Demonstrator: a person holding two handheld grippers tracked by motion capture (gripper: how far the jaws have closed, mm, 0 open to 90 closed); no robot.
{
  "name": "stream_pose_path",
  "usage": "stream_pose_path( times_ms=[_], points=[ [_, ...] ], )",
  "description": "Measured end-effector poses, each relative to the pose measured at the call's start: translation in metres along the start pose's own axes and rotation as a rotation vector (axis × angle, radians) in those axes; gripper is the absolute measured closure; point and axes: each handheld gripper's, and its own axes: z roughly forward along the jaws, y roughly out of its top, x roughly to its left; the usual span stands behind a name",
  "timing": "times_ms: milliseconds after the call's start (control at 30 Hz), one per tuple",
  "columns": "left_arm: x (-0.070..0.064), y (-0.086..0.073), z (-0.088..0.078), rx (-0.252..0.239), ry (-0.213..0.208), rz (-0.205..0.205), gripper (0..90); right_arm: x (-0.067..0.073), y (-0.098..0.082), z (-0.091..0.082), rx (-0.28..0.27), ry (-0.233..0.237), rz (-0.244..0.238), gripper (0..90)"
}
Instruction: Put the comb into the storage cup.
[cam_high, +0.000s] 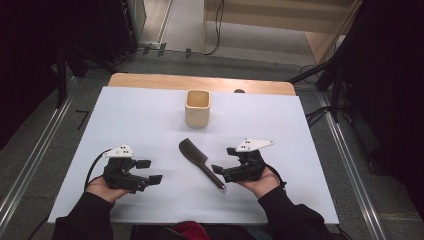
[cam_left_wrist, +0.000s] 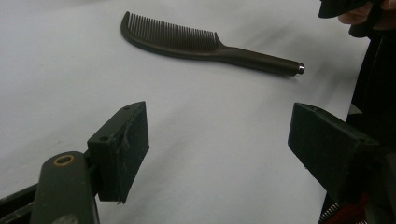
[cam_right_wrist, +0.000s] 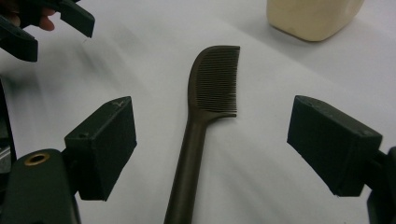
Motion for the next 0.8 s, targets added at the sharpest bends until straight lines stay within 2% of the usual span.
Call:
stream_pose_path(
  times_ms=[800],
  points=[
    [0.0,0.0,0.0,0.001,0.0,0.0,21.3,0.003,-0.017,0.014,0.032,-0.012,0.007,14.1]
  ],
)
